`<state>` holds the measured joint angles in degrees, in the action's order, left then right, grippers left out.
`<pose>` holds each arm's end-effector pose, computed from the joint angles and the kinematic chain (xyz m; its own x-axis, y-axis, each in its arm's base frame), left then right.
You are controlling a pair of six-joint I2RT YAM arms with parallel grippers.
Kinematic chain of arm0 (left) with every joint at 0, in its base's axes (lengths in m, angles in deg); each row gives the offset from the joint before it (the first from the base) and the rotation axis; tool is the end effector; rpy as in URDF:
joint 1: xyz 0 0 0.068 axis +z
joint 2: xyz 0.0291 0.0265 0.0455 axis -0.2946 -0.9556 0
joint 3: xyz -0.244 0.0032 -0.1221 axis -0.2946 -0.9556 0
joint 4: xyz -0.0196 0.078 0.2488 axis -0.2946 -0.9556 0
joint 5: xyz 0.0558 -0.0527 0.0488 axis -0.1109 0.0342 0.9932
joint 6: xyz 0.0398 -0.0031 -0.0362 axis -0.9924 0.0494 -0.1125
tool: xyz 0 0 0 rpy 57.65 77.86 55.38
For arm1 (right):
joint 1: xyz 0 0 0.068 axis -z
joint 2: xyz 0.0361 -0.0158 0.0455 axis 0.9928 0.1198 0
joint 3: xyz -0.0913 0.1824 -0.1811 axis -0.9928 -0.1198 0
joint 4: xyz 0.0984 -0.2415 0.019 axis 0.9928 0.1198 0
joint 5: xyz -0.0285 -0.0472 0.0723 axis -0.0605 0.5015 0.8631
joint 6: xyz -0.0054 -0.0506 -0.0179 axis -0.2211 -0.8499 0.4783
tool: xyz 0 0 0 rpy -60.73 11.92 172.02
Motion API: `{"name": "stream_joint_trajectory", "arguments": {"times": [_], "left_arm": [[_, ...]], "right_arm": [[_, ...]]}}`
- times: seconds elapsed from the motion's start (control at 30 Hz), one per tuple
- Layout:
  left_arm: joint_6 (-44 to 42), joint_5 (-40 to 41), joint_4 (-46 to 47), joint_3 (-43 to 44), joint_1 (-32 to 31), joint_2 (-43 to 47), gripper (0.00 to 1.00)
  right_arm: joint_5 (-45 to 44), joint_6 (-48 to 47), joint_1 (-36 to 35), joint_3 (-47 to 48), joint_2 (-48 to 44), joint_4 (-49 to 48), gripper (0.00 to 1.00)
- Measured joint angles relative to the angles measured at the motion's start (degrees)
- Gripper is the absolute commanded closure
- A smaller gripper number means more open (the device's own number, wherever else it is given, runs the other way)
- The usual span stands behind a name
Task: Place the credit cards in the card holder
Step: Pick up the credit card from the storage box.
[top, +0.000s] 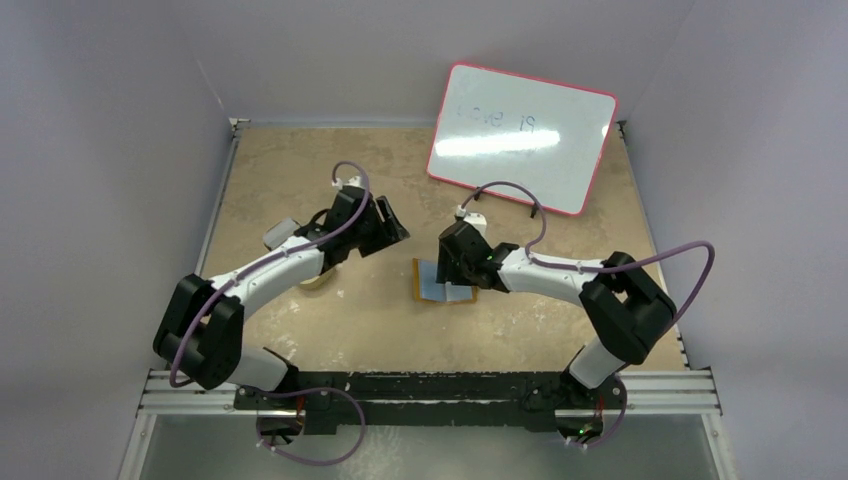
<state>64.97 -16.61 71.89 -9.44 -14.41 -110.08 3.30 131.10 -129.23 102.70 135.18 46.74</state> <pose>0.2596 -0.1611 0.2172 -0.7753 -0.4607 -0.4320 -0.1157 0.7761 -0.6200 0.2302 0.2256 0.1766 -0.7740 0.1622 -0.6121 -0.0488 0.9485 0.3130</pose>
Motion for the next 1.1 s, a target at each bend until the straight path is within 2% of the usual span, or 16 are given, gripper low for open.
{"name": "stream_joint_trajectory", "arguments": {"times": [0.17,0.3,0.5,0.67,0.73,0.9,1.1], "left_arm": [[-5.8,7.8,-11.5,6.5,3.3,1.5,0.35],[-13.1,18.4,-20.9,11.9,4.2,2.0,0.27],[-26.8,29.2,-29.8,14.1,5.1,2.4,0.28],[-39.6,31.4,-31.8,12.0,6.9,2.3,0.36],[-43.5,30.9,-31.8,11.5,9.1,1.8,0.36],[-55.6,28.2,-28.9,8.8,16.2,1.5,0.31],[-63.6,27.7,-24.9,8.8,20.7,-2.0,0.23]], "right_arm": [[0.7,-1.1,0.0,1.8,0.8,-0.3,0.36],[1.6,-2.1,0.0,2.5,2.8,-1.2,0.35],[1.6,-3.7,-0.3,2.6,3.8,-1.5,0.37],[2.0,-4.9,-0.4,2.4,3.8,-2.0,0.37],[2.2,-5.4,-0.4,2.2,3.8,-2.7,0.37],[3.1,-6.6,-0.4,1.4,3.5,-4.3,0.37],[4.0,-7.8,-0.4,1.1,3.3,-5.0,0.37]]}}
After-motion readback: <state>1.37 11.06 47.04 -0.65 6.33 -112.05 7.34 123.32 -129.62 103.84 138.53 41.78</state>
